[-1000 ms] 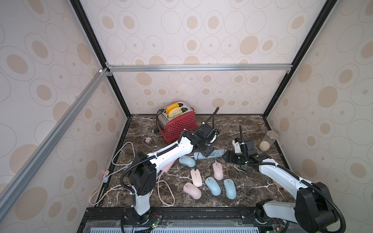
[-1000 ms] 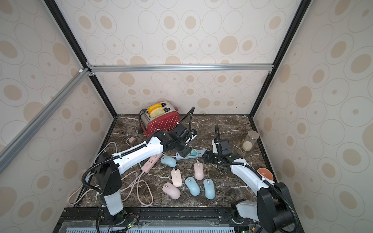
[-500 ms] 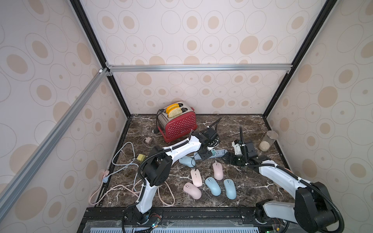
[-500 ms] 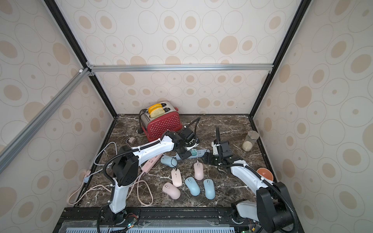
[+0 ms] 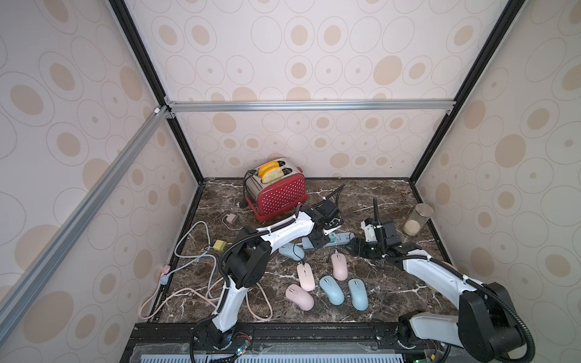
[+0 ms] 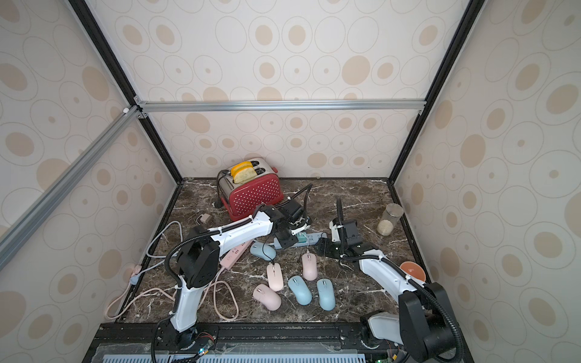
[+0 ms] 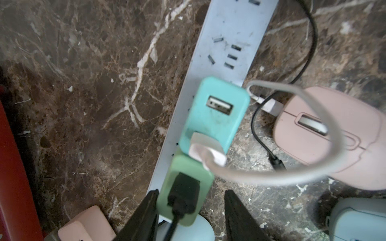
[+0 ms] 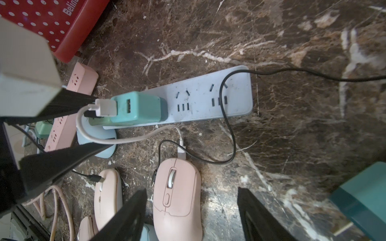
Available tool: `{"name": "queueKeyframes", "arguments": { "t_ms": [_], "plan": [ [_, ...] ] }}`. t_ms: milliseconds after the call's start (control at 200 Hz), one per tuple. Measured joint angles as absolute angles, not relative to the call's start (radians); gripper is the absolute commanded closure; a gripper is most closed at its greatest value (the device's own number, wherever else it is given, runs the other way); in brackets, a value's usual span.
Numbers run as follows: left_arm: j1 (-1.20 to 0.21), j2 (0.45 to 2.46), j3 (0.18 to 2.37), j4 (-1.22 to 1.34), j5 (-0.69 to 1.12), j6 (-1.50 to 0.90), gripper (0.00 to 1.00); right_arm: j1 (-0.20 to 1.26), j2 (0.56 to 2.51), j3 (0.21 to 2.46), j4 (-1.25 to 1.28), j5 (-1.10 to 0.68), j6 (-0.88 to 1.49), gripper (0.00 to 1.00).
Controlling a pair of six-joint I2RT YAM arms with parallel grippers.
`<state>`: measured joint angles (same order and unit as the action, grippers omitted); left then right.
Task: Unplug the wireless mouse
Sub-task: Remove the plug from the socket.
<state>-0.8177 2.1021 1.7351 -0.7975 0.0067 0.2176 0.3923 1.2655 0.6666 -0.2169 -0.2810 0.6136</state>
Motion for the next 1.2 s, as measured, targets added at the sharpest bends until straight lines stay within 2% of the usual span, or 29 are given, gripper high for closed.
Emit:
{"name": "queueKeyframes", "arguments": {
  "t_ms": [160, 396, 716, 846, 1202],
  "plan": [
    [-0.818, 2.125, 1.757, -0.789, 0.020, 0.220, 0.57, 0.392, 1.267, 0.666, -0.217, -0.283, 0.614, 0.28],
    [-0.817, 2.140, 1.760, -0.781, 0.017, 0.226, 0.59, 0.392, 1.274, 0.666, -0.217, -0.287, 0.617, 0.28],
    [-0.817, 2.146, 1.765, -0.785, 0.008, 0.249, 0.84, 0.392, 1.341, 0.670, -0.195, -0.315, 0.639, 0.26],
    [-0.815, 2.156, 1.781, -0.799, 0.009, 0.259, 1.00, 0.392, 1.393, 0.675, -0.175, -0.324, 0.658, 0.27],
    [-0.805, 2.164, 1.798, -0.817, 0.029, 0.278, 1.00, 0.391, 1.449, 0.735, -0.084, -0.369, 0.707, 0.26]
  ]
}}
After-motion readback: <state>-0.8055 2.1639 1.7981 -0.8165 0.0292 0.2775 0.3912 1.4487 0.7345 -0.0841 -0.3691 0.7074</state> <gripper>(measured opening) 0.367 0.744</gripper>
